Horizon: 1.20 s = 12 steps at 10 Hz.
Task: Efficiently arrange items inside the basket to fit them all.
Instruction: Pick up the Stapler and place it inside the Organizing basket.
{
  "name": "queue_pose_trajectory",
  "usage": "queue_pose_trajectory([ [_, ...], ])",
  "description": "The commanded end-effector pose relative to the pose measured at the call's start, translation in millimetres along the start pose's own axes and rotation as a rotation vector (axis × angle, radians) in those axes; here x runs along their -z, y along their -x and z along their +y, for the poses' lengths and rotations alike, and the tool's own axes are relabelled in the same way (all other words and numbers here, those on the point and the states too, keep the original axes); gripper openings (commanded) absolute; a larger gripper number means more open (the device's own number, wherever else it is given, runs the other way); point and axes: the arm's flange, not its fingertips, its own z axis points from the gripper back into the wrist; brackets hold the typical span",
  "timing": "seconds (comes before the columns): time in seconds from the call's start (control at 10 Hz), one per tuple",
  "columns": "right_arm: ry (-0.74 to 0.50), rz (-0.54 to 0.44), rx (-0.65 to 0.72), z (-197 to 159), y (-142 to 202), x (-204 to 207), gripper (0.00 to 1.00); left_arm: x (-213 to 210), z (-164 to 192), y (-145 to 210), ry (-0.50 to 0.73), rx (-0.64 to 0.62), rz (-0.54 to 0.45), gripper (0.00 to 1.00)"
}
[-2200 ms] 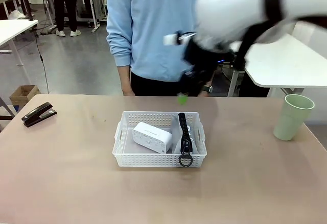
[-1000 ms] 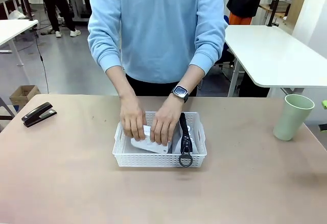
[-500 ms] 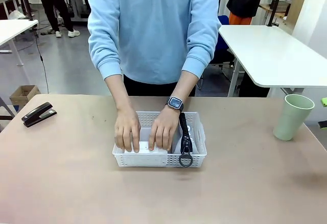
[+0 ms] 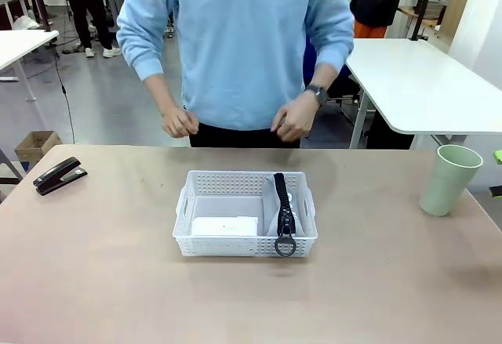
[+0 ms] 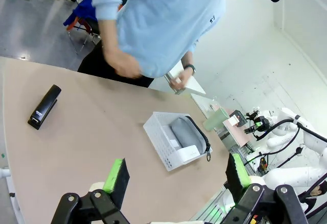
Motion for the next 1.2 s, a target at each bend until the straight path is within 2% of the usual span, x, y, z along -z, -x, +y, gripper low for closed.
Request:
queue_pose_trajectory([
  [0.0, -0.025, -0.011, -0.016, 1.9, -1.2, -0.5, 1.0, 0.1, -0.9, -0.4, 0.013, 0.015, -0.017, 1.0],
  [0.2, -0.025, -0.011, -0.016, 1.9, -1.2, -0.5, 1.0, 0.0, 0.0, 0.0, 0.0, 0.0, 0.0, 1.0],
  [0.3, -0.025, -0.011, -0.016, 1.9, -1.2, -0.5, 1.0, 7.6, -14.2, -2.8, -0.028, 0.125, 0.031, 1.0],
  [0.5, -0.025, -0.011, -0.016, 1.9, -1.2, -0.5, 1.0, 37.9, -38.1, -9.3, -0.007, 0.369, 0.145, 1.0],
  [0.7, -0.025, -0.011, -0.016, 1.9, -1.2, -0.5, 1.0, 73.2, -53.1, -17.5, -0.009, 0.518, 0.25, 1.0],
  [0.9, -0.025, -0.011, -0.016, 1.9, -1.2, -0.5, 1.0, 106.8, -66.0, -24.2, -0.103, 0.567, 0.318, 1.0],
  [1.0, -0.025, -0.011, -0.016, 1.9, -1.2, -0.5, 1.0, 128.8, -68.0, -30.8, -0.199, 0.573, 0.349, 1.0],
  [1.1, -0.025, -0.011, -0.016, 1.9, -1.2, -0.5, 1.0, 153.4, -65.7, -36.6, -0.291, 0.599, 0.45, 1.0],
])
